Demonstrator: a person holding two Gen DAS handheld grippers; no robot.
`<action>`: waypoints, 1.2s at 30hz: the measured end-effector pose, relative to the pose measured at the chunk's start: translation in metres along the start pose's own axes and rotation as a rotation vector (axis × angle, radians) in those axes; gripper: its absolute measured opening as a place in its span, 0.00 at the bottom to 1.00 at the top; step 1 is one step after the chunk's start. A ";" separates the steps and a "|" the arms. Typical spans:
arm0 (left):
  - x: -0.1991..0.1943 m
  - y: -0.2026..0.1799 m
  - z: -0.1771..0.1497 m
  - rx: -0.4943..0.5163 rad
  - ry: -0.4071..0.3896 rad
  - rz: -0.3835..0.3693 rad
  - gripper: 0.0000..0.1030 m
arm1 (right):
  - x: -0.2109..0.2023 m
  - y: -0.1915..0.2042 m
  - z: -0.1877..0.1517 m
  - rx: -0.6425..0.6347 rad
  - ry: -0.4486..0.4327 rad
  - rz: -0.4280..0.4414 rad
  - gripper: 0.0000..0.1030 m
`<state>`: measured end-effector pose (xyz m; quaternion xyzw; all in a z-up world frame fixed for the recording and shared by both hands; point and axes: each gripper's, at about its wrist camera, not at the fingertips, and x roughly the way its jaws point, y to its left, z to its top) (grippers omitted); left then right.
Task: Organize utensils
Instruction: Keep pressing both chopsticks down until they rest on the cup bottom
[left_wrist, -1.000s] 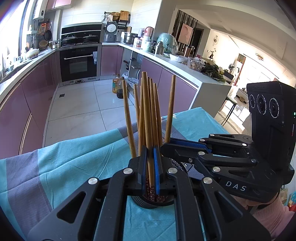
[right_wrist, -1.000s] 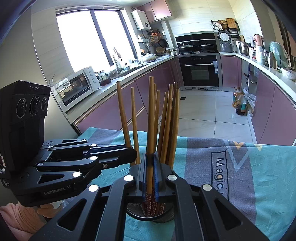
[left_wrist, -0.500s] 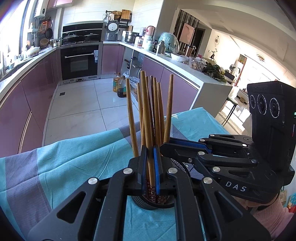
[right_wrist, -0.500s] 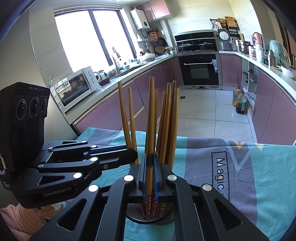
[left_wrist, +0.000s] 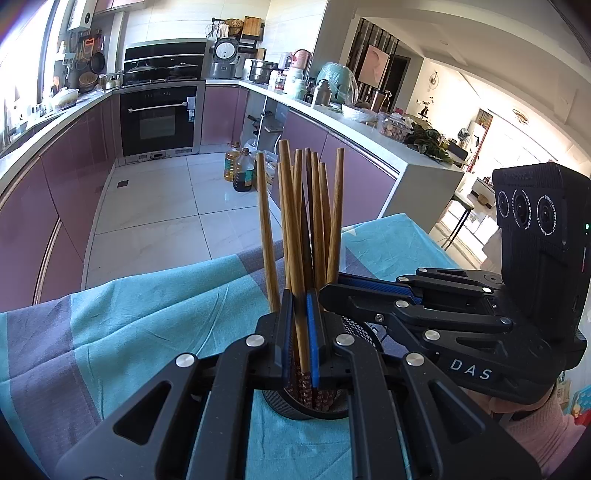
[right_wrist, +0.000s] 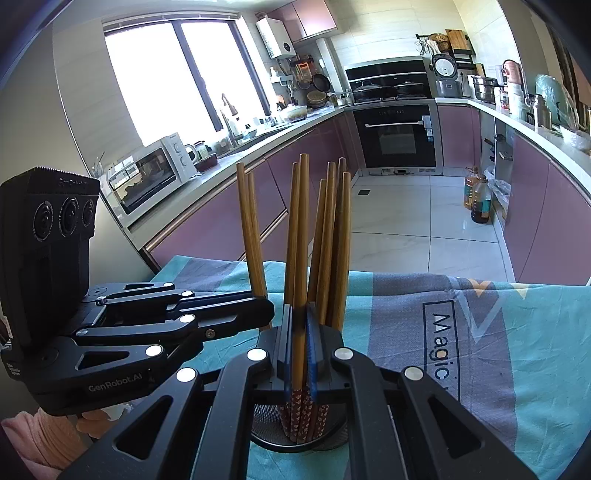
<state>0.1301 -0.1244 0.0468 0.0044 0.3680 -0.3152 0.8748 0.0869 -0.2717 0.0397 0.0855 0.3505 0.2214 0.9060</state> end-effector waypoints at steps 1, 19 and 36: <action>0.000 0.001 0.001 0.000 0.001 -0.001 0.08 | 0.000 0.000 0.000 0.002 0.000 0.000 0.06; 0.003 0.009 0.002 -0.013 0.011 -0.003 0.08 | 0.001 -0.005 0.002 0.027 0.000 0.008 0.06; 0.012 0.018 0.005 -0.032 0.029 -0.020 0.08 | 0.005 -0.004 0.002 0.045 -0.002 0.012 0.06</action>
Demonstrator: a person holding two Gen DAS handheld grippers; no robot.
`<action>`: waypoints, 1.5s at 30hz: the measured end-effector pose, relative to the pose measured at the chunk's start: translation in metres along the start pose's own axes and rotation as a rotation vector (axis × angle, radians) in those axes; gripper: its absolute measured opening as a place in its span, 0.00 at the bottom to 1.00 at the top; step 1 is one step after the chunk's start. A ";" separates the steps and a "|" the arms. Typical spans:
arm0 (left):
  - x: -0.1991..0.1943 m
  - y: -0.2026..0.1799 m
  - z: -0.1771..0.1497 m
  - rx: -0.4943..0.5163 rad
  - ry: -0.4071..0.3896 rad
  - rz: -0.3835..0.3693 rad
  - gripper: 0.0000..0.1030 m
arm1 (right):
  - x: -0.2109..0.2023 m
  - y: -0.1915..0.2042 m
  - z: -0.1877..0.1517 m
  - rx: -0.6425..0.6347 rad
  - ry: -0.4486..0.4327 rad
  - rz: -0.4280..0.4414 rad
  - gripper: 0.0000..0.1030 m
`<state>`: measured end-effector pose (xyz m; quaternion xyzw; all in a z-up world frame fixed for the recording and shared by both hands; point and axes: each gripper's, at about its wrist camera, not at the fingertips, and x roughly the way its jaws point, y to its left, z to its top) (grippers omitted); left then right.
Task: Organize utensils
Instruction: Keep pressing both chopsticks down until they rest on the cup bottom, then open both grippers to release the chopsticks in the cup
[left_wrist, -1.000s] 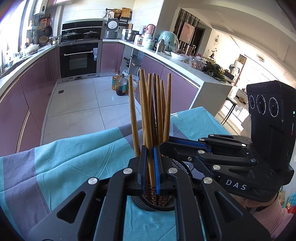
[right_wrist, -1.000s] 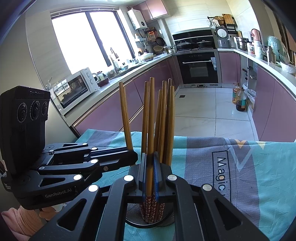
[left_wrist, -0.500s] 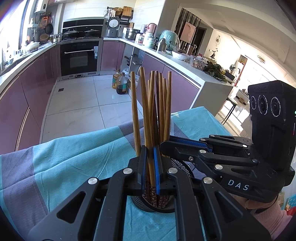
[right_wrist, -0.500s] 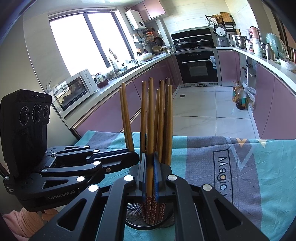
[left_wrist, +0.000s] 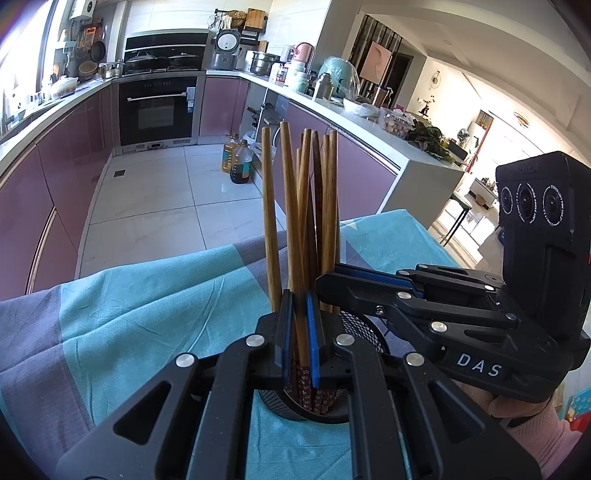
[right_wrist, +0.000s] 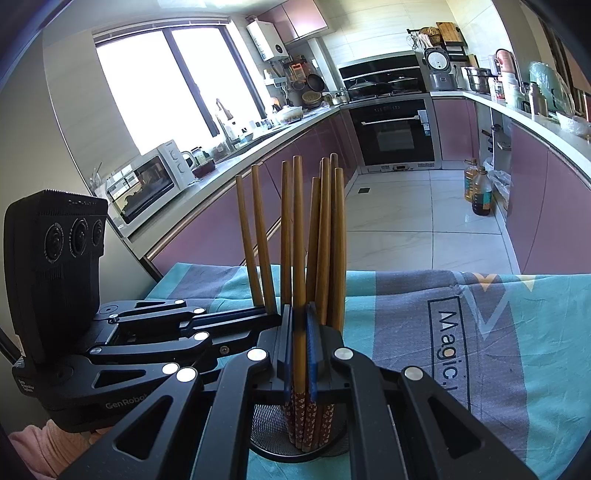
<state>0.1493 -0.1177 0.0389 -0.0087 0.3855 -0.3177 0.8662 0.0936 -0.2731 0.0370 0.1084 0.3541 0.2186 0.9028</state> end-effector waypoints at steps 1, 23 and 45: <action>0.000 0.000 0.000 -0.001 0.000 -0.001 0.08 | 0.000 0.000 0.000 0.001 0.000 0.000 0.06; 0.003 0.010 -0.013 -0.014 -0.002 -0.019 0.08 | -0.002 0.000 -0.003 0.018 -0.008 0.004 0.08; -0.081 0.010 -0.060 -0.001 -0.240 0.183 0.48 | -0.042 0.032 -0.039 -0.074 -0.102 -0.036 0.40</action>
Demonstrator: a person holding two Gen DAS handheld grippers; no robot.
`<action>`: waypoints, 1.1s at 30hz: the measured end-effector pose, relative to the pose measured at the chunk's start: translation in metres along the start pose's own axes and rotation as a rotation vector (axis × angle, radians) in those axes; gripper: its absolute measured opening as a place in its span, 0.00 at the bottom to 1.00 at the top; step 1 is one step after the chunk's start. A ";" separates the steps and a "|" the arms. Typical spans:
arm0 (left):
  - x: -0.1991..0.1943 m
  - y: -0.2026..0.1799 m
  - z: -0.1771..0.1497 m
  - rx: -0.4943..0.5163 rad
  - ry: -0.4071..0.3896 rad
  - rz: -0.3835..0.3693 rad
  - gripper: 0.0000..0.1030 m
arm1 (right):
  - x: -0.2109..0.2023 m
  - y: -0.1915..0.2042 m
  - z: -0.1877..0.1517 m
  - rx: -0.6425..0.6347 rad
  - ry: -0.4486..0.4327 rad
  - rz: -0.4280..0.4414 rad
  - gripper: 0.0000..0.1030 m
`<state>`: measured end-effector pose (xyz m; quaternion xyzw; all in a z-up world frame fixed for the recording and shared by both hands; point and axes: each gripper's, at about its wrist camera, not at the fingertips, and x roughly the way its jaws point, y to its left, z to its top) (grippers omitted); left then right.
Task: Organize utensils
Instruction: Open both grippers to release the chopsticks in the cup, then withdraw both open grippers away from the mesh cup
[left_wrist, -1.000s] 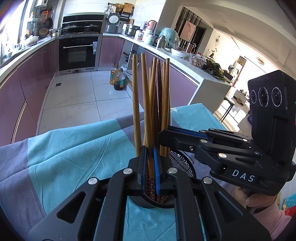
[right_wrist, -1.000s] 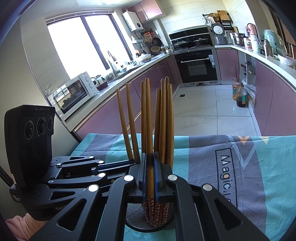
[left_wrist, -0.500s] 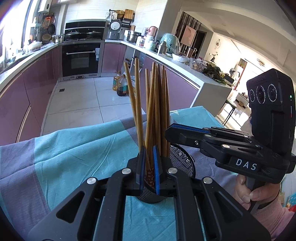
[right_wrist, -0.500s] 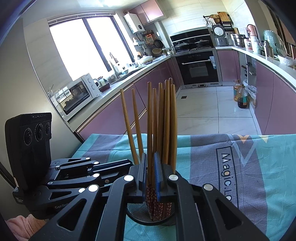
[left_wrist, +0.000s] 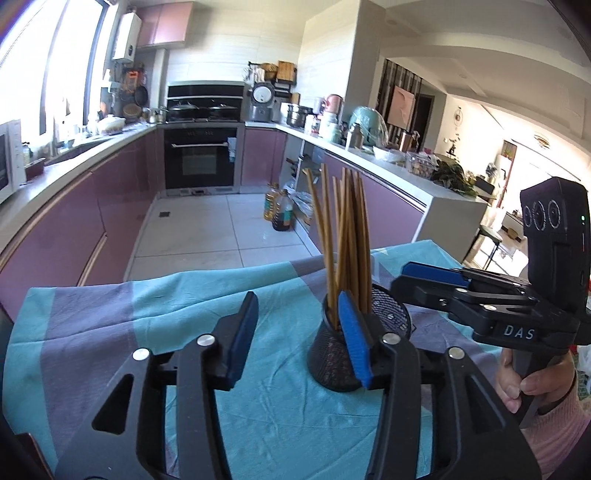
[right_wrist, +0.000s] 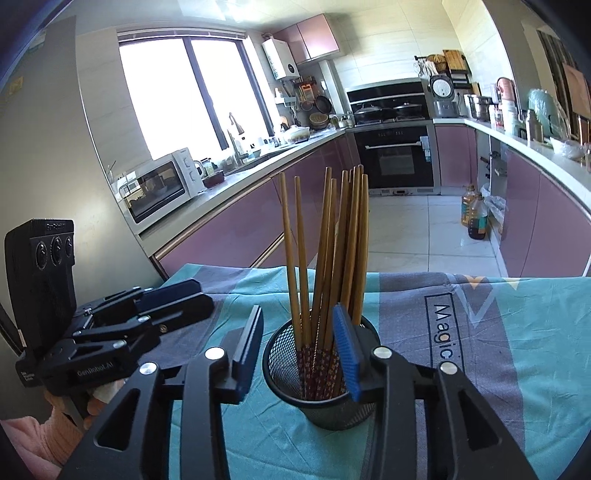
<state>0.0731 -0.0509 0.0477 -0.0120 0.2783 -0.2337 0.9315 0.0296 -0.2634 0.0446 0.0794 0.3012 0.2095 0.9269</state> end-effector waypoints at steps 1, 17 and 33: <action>-0.005 0.002 -0.002 -0.004 -0.007 0.008 0.50 | -0.002 0.002 -0.002 -0.007 -0.006 -0.005 0.41; -0.078 0.009 -0.035 0.006 -0.214 0.225 0.95 | -0.027 0.031 -0.035 -0.112 -0.202 -0.203 0.94; -0.125 0.018 -0.063 -0.030 -0.326 0.373 0.95 | -0.051 0.054 -0.050 -0.156 -0.353 -0.323 0.94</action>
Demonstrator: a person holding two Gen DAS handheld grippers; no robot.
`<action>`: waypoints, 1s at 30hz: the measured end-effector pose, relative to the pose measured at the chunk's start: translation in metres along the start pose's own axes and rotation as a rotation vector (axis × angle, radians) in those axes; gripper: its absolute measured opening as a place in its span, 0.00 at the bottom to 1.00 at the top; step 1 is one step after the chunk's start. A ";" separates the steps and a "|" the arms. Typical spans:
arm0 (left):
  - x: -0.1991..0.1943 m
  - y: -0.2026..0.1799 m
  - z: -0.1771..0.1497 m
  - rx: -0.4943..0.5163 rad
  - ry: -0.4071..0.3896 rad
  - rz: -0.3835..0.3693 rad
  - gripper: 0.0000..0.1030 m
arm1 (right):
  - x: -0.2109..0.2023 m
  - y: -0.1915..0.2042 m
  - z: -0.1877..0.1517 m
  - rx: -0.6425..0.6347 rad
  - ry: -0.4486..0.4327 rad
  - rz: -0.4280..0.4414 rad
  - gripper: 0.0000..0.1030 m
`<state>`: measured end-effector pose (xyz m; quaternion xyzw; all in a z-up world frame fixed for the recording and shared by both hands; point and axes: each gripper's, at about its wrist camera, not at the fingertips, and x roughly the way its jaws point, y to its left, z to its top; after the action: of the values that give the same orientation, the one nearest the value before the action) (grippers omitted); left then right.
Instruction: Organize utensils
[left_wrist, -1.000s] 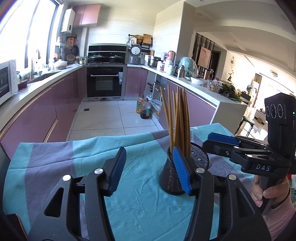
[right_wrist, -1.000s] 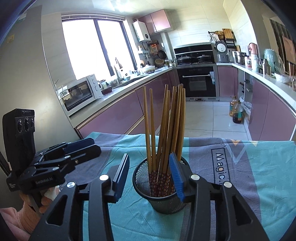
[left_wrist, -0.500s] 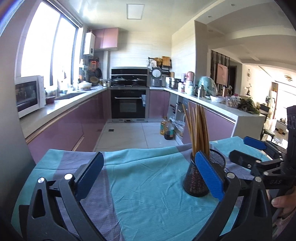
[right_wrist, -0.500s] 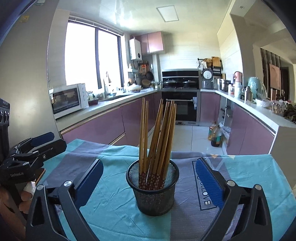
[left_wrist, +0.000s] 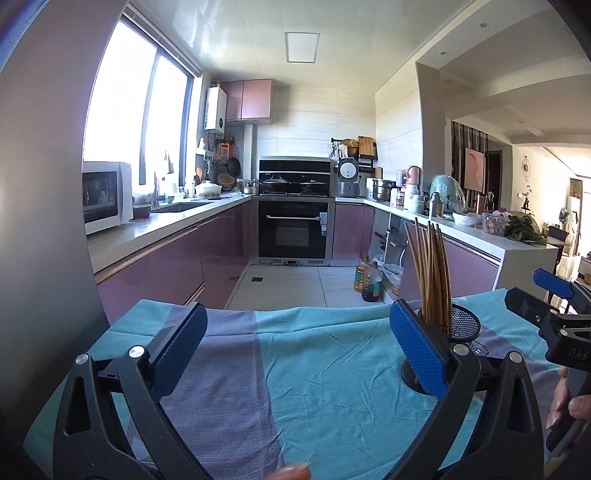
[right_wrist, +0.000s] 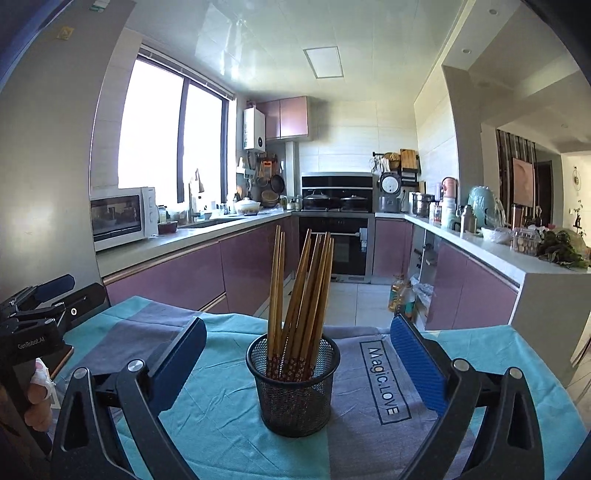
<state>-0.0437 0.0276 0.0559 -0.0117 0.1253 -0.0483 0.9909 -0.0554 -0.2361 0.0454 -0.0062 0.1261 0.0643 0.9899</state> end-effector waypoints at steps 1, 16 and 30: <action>0.001 -0.002 0.000 -0.002 -0.003 0.006 0.95 | -0.002 0.000 0.000 -0.001 -0.006 -0.002 0.94; -0.018 -0.010 -0.001 0.025 -0.070 0.077 0.95 | -0.011 0.001 -0.004 0.007 -0.021 -0.020 0.94; -0.023 -0.010 -0.001 0.025 -0.094 0.095 0.95 | -0.011 0.004 -0.003 0.009 -0.026 -0.029 0.94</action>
<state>-0.0675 0.0203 0.0607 0.0043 0.0786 -0.0021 0.9969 -0.0675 -0.2333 0.0454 -0.0029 0.1136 0.0496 0.9923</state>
